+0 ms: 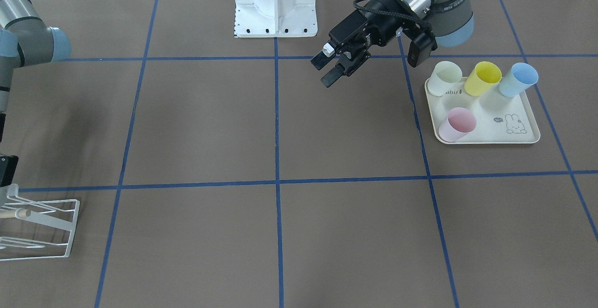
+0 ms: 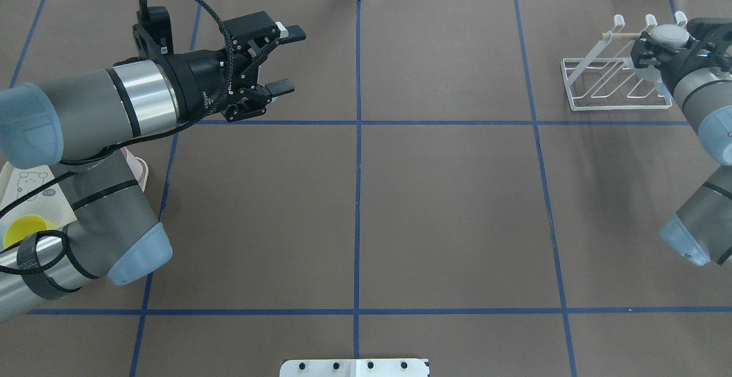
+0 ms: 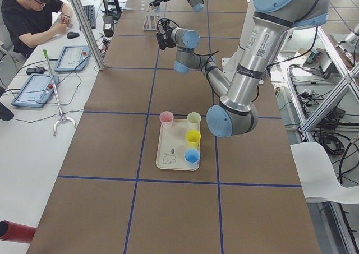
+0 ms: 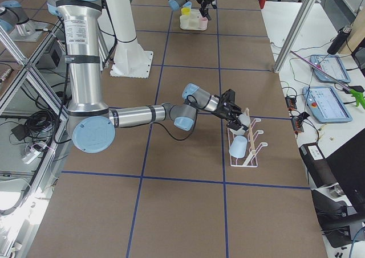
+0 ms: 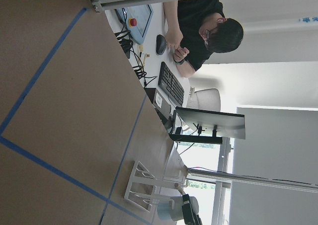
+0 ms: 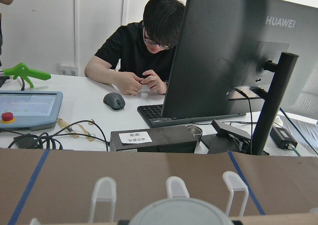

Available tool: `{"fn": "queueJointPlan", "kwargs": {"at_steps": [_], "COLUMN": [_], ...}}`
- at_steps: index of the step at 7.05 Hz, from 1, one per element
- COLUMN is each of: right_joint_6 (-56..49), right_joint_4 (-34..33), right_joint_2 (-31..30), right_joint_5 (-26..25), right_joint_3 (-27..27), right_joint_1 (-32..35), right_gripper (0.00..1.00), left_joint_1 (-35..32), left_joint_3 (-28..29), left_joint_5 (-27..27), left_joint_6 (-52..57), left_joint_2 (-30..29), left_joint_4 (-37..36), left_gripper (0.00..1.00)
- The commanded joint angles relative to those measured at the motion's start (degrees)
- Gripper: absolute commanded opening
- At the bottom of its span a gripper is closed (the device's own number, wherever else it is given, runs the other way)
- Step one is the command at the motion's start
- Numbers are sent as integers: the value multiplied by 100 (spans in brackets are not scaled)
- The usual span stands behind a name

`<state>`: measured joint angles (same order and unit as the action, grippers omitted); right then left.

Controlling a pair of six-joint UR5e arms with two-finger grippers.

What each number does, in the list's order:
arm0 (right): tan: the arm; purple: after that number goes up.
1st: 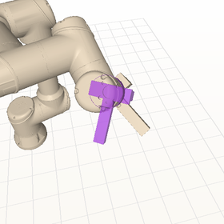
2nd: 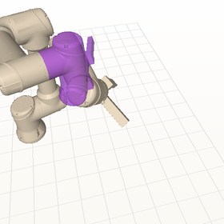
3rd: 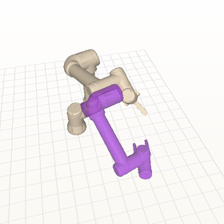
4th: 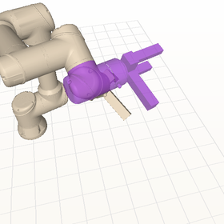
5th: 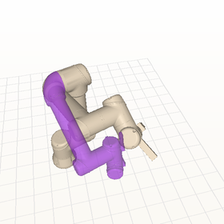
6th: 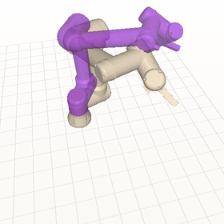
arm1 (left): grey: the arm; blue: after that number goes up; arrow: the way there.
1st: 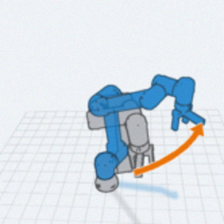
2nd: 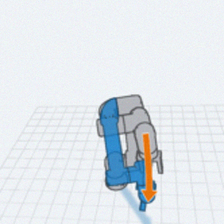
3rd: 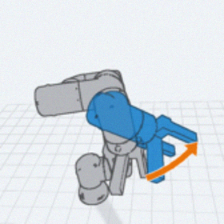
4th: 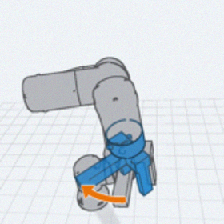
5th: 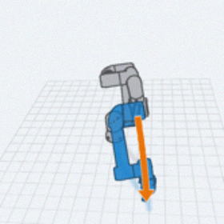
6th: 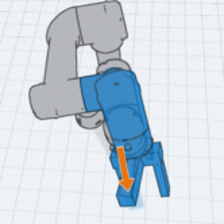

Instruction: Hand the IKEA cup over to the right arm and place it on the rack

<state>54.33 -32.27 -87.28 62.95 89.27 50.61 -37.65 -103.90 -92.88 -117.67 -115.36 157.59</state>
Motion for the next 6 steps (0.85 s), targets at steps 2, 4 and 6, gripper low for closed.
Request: {"fn": "queueJointPlan", "kwargs": {"at_steps": [2, 4, 6], "right_joint_6": [-1, -10, -63], "right_joint_4": [1, 10, 10], "right_joint_2": [-17, -17, -61], "right_joint_5": [-2, -2, 7], "right_joint_3": [-147, -129, -138], "right_joint_1": [-8, 1, 10], "right_gripper": [0, 0, 58], "left_joint_1": [3, 3, 3], "left_joint_3": [10, 1, 1], "left_joint_5": [6, 6, 6], "left_joint_6": [-10, -19, -19], "left_joint_2": [-4, -4, -4], "left_joint_4": [0, 0, 0], "left_gripper": [100, 100, 100]}}
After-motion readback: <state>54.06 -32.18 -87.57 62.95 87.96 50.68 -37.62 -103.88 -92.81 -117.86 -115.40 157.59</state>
